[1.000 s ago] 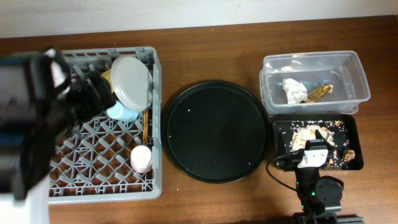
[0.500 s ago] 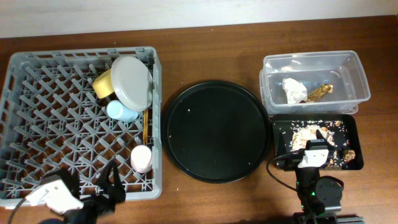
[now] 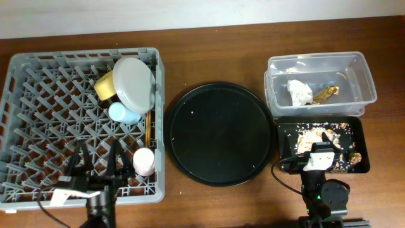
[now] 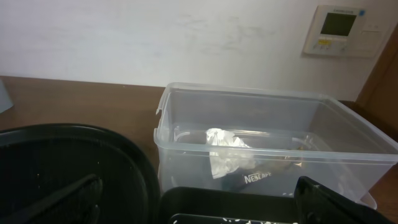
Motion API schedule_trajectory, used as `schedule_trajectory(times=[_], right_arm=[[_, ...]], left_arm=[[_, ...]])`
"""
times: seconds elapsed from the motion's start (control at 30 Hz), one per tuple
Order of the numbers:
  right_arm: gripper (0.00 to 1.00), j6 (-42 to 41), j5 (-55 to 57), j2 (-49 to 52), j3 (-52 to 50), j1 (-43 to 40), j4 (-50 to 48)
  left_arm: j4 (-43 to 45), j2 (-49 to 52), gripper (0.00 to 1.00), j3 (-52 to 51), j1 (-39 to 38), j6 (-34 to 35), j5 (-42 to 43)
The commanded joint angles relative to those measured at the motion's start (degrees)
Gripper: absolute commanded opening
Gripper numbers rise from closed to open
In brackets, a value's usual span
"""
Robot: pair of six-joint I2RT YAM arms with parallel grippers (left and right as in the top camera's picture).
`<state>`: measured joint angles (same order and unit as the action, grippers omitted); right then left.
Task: Sort waste into correct bins and load items into the dishwasher rack
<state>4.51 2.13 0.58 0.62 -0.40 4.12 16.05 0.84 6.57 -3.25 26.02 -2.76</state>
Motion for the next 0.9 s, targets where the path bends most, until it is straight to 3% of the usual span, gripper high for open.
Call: schedule_trajectory(times=[0.0, 0.13, 0.33, 0.47, 0.53, 0.87], right_arm=[[0.99, -0.5, 0.7, -0.4, -0.3, -0.3, 0.4], [0.99, -0.5, 0.7, -0.4, -0.3, -0.3, 0.4], [0.99, -0.5, 0.7, -0.4, -0.3, -0.3, 0.4], [0.99, -0.5, 0.7, -0.4, -0.3, -0.3, 0.4], [0.99, -0.5, 0.7, -0.4, -0.3, -0.3, 0.4], [0.99, -0.5, 0.7, -0.4, -0.3, -0.3, 0.4]], left_arm=[[2.8, -0.5, 0.99, -5.3, 0.0, 0.1, -1.2], [-3.5, -0.5, 0.99, -6.1, 0.2, -0.7, -1.6], [-20.1, -0.5, 0.99, -6.1, 2.5, -4.1, -1.6], [-20.7, -0.5, 0.99, -6.1, 2.5, -17.9, 1.7], [-20.9, -0.5, 0.99, -6.1, 2.5, -21.6, 2.6], [-20.8, -0.5, 0.99, -6.1, -0.1, -22.4, 2.4]])
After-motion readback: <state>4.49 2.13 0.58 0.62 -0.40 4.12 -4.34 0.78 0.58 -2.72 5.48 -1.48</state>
